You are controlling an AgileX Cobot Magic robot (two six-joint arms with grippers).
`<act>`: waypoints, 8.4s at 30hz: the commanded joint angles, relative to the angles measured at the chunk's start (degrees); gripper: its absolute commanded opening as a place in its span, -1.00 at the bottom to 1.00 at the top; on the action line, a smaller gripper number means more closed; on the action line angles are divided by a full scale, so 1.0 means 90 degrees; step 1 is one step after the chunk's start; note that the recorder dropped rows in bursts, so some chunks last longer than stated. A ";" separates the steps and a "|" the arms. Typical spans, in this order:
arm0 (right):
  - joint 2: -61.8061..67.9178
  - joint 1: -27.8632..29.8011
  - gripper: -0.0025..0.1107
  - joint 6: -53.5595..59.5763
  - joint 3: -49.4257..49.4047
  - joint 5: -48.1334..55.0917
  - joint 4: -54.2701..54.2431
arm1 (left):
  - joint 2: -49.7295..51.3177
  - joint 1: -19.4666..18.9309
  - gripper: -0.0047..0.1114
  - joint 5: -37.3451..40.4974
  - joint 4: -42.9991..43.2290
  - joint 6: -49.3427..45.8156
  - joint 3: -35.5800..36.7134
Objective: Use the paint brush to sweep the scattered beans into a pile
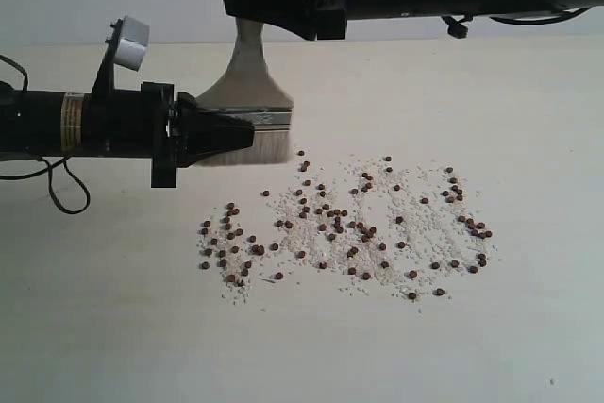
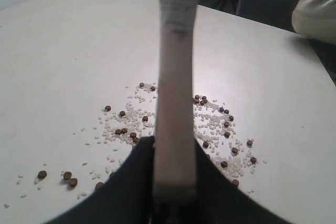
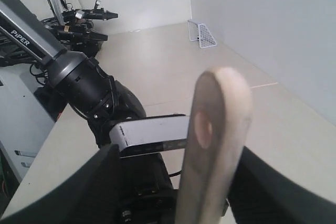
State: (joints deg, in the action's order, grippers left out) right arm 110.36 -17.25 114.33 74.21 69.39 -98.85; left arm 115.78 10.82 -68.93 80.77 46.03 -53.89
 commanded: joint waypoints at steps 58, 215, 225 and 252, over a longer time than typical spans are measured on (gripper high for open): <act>-0.2641 0.0882 -0.96 -0.4931 -0.0791 -0.3640 0.2640 | -0.0751 -0.0249 -0.92 -0.0115 0.1473 0.3717 0.0672; -0.1157 -0.4548 -0.96 -1.0725 -0.3320 -1.4668 0.4986 | -1.2818 -0.0844 -0.92 0.8527 -0.1054 0.5851 0.5988; -0.1745 -0.4971 -0.96 -1.3668 -0.4427 -1.4668 0.7681 | -1.2818 -0.0844 -0.92 0.8527 -0.1054 0.5851 0.5988; -0.0233 -0.4419 -0.96 -0.9610 -0.4465 -1.4677 0.5989 | -1.2818 -0.0844 -0.92 0.8527 -0.1041 0.5851 0.5988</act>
State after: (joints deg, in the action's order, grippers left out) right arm 107.93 -58.82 24.99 34.18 -65.11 -42.77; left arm 0.83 3.30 7.37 70.95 98.75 -0.19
